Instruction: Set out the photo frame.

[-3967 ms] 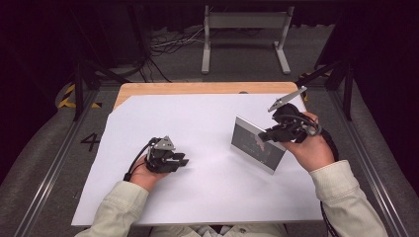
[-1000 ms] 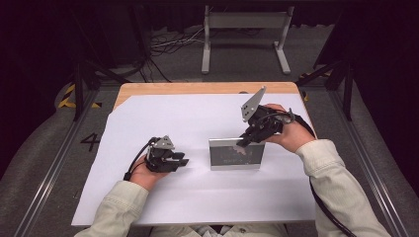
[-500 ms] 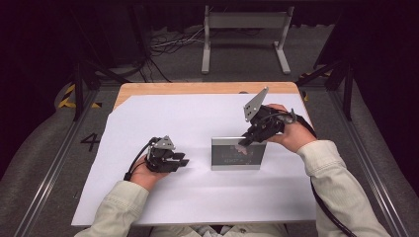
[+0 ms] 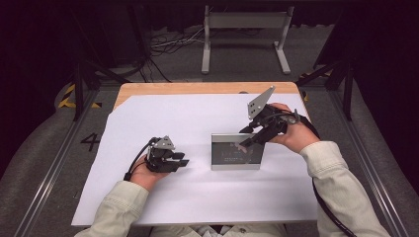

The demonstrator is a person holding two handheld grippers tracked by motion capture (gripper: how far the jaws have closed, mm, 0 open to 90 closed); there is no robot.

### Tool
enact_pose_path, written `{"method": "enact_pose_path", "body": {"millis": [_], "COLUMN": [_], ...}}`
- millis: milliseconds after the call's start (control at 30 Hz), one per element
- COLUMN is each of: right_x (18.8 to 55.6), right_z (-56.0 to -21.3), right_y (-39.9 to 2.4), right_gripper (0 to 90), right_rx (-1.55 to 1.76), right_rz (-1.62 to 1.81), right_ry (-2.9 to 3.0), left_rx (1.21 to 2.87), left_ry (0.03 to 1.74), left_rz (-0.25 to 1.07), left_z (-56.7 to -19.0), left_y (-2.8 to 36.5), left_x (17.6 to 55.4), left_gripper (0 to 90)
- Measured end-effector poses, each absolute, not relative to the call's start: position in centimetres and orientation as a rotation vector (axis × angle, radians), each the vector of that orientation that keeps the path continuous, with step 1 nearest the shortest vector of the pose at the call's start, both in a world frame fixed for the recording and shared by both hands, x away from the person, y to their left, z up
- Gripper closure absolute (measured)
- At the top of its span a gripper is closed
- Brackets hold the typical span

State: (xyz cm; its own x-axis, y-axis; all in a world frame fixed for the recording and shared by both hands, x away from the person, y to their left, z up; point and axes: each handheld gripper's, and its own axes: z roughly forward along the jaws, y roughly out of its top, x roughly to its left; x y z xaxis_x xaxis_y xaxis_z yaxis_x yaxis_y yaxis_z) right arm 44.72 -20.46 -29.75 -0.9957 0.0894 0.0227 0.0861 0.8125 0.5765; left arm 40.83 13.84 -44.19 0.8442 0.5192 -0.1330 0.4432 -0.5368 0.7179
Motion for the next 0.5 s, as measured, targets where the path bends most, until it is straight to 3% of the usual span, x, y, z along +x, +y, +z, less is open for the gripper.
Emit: {"method": "enact_pose_path", "body": {"millis": [500], "right_x": [43.6], "right_z": [-28.0], "right_y": [-23.5], "right_gripper": [50.9], "right_rx": [0.201], "right_rz": [1.015], "right_ry": [2.906], "left_rx": [2.203], "left_ry": [0.702], "left_rz": [0.123], "left_z": [-44.0], "left_y": [14.1], "left_x": [40.7], "left_gripper": [60.3]}}
